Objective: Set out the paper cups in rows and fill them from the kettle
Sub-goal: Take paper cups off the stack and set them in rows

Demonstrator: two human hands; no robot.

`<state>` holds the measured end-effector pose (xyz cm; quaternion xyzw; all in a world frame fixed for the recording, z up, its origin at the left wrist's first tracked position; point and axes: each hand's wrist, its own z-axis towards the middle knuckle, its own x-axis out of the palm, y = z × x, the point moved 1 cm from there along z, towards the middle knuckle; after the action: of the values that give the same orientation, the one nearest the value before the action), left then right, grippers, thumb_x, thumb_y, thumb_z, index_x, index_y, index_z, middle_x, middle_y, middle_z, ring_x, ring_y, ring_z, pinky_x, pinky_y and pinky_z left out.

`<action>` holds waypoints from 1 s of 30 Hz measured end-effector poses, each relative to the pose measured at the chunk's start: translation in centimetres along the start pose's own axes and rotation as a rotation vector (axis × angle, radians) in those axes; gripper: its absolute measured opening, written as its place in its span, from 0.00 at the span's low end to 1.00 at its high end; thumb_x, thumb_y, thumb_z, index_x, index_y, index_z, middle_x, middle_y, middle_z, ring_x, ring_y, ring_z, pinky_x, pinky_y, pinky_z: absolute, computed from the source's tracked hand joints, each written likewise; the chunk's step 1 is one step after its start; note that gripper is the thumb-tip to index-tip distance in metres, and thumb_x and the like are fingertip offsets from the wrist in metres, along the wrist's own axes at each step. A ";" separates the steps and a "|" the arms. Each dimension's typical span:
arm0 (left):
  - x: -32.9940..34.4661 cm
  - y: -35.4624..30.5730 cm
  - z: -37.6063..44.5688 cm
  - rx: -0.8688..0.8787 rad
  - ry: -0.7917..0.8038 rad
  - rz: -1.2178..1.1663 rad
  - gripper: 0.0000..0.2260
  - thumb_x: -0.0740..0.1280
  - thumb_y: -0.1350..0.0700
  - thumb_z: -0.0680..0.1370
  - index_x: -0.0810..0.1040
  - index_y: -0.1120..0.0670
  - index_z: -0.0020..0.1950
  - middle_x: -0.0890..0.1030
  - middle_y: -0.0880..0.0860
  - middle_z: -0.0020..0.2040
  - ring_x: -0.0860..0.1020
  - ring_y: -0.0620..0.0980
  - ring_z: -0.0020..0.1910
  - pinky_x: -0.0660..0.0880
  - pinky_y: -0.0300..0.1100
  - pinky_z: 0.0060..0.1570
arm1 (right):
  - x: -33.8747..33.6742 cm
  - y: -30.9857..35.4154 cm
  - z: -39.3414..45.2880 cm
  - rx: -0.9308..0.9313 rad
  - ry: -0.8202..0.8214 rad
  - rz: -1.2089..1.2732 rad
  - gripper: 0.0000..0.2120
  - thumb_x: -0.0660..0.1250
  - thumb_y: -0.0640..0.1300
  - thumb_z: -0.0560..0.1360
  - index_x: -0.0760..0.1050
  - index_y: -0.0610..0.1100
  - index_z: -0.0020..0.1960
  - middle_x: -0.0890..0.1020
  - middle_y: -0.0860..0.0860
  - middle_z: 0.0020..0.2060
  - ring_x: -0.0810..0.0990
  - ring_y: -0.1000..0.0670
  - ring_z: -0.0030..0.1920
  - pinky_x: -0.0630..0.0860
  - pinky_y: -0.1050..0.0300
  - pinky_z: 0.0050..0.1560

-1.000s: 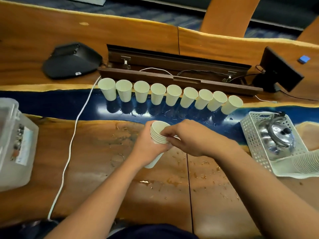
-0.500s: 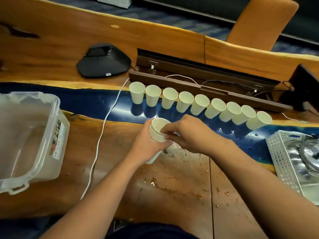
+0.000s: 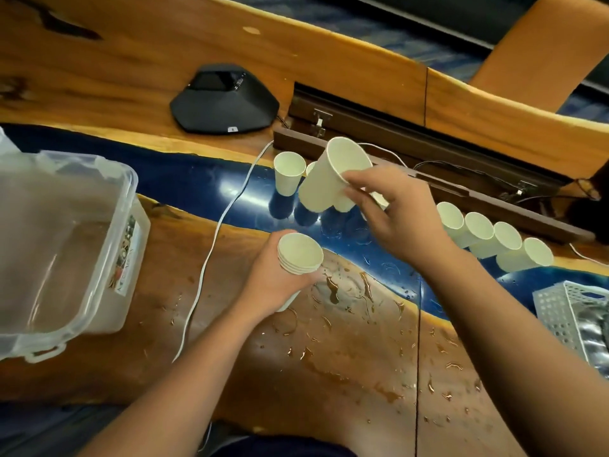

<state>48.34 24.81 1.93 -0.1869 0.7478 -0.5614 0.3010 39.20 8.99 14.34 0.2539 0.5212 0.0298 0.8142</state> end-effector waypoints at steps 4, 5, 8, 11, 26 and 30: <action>-0.3 1.4 -1.0 -0.002 -0.005 -0.015 0.31 0.82 0.60 0.64 0.72 0.50 0.61 0.77 0.42 0.54 0.74 0.28 0.50 0.68 0.20 0.46 | 3.6 -2.4 2.4 0.062 0.000 -0.064 0.10 0.69 0.39 0.78 0.82 0.43 0.59 0.81 0.46 0.53 0.78 0.46 0.52 0.69 0.63 0.50; -0.3 1.8 -1.1 -0.009 -0.003 -0.029 0.32 0.82 0.61 0.64 0.71 0.49 0.62 0.77 0.42 0.55 0.74 0.28 0.51 0.68 0.21 0.47 | 4.9 -2.9 2.8 0.098 0.053 -0.088 0.11 0.68 0.39 0.78 0.82 0.44 0.59 0.81 0.47 0.53 0.78 0.46 0.52 0.69 0.63 0.50; -0.4 2.4 -1.3 -0.034 -0.013 -0.043 0.33 0.83 0.59 0.64 0.71 0.46 0.63 0.77 0.40 0.56 0.74 0.28 0.53 0.68 0.21 0.50 | 8.5 -4.1 3.4 0.106 0.211 -0.158 0.12 0.67 0.41 0.79 0.81 0.47 0.62 0.81 0.48 0.57 0.78 0.45 0.55 0.72 0.56 0.52; -0.5 2.5 -1.4 -0.044 -0.025 -0.043 0.34 0.83 0.57 0.63 0.70 0.43 0.62 0.76 0.37 0.56 0.73 0.28 0.54 0.69 0.22 0.50 | 11.1 -4.3 3.9 0.022 0.285 -0.273 0.12 0.67 0.43 0.79 0.81 0.48 0.61 0.83 0.47 0.57 0.80 0.43 0.56 0.75 0.50 0.55; -0.6 2.9 -0.5 -0.080 0.009 0.028 0.35 0.82 0.50 0.64 0.67 0.38 0.64 0.74 0.34 0.57 0.71 0.30 0.58 0.68 0.20 0.48 | 15.8 -4.8 5.8 -0.078 0.380 -0.348 0.13 0.69 0.42 0.78 0.80 0.48 0.62 0.83 0.47 0.57 0.77 0.44 0.58 0.73 0.51 0.57; -0.6 2.8 -0.2 -0.085 0.023 0.037 0.35 0.82 0.50 0.65 0.66 0.39 0.65 0.73 0.35 0.57 0.70 0.29 0.58 0.68 0.19 0.48 | 16.4 -5.2 6.1 -0.040 0.378 -0.337 0.14 0.68 0.44 0.79 0.79 0.50 0.63 0.82 0.48 0.59 0.76 0.46 0.59 0.74 0.52 0.59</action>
<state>48.85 26.14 -0.61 -0.1790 0.7778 -0.5256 0.2945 50.85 7.30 0.35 0.1373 0.6984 -0.0492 0.7007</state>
